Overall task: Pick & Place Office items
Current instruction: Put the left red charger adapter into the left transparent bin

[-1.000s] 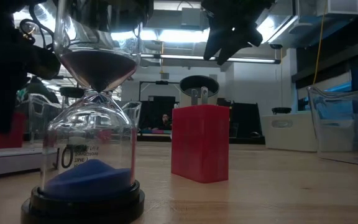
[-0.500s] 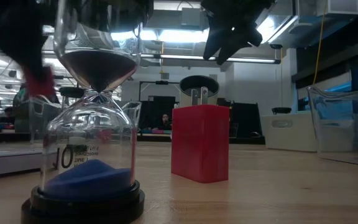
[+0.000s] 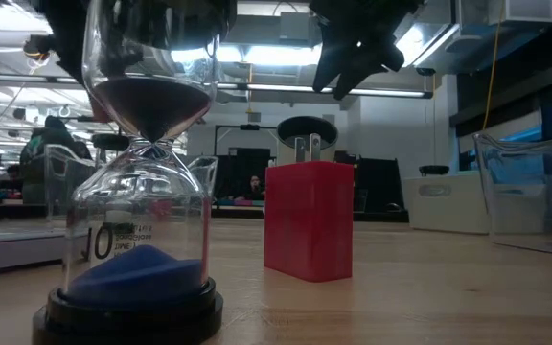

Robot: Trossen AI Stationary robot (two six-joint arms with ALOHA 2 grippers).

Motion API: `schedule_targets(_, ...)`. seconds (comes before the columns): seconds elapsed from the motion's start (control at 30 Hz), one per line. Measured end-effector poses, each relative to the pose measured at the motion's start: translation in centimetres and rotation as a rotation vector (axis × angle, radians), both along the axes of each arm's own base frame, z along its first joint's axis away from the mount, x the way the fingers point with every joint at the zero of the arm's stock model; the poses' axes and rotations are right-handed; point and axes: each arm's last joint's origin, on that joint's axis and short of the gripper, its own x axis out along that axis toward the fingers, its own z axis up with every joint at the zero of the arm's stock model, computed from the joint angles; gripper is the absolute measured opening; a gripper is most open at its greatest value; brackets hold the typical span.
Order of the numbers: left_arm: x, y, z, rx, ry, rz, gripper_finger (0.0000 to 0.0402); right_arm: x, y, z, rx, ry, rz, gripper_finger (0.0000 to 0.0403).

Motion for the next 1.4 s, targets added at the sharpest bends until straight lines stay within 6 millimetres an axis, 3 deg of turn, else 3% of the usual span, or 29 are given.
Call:
schedule_targets(0.17, 0.7, 3.2, -0.7, -0.110, 0.101, 0.023, 0.0116, 0.0, 0.0, 0.0, 0.001, -0.004, 0.000, 0.0297)
schedule_targets(0.33, 1.2, 5.8, -1.2, -0.239, 0.066, 0.001, 0.0116, 0.0, 0.0, 0.0, 0.001, -0.005, 0.000, 0.0297)
schedule_targets(0.5, 1.1, 7.4, -3.1, -0.300, 0.024, -0.021, 0.0116, 0.1, 0.0, 0.1, 0.001, -0.011, 0.000, 0.0297)
schedule_targets(0.7, 2.6, 7.8, -4.6, -0.348, -0.149, -0.204, 0.0116, 0.1, 0.0, 0.1, 0.002, -0.017, 0.000, 0.0297)
schedule_targets(1.17, 0.9, 7.0, -9.1, -0.448, -0.014, -0.181, 0.0116, 0.2, 0.0, 0.1, 0.002, -0.018, -0.002, 0.0297)
schedule_targets(1.4, 0.4, 6.9, -9.8, -0.430, 0.032, -0.174, 0.0133, 0.2, 0.0, 0.1, 0.002, -0.018, -0.002, 0.0297)
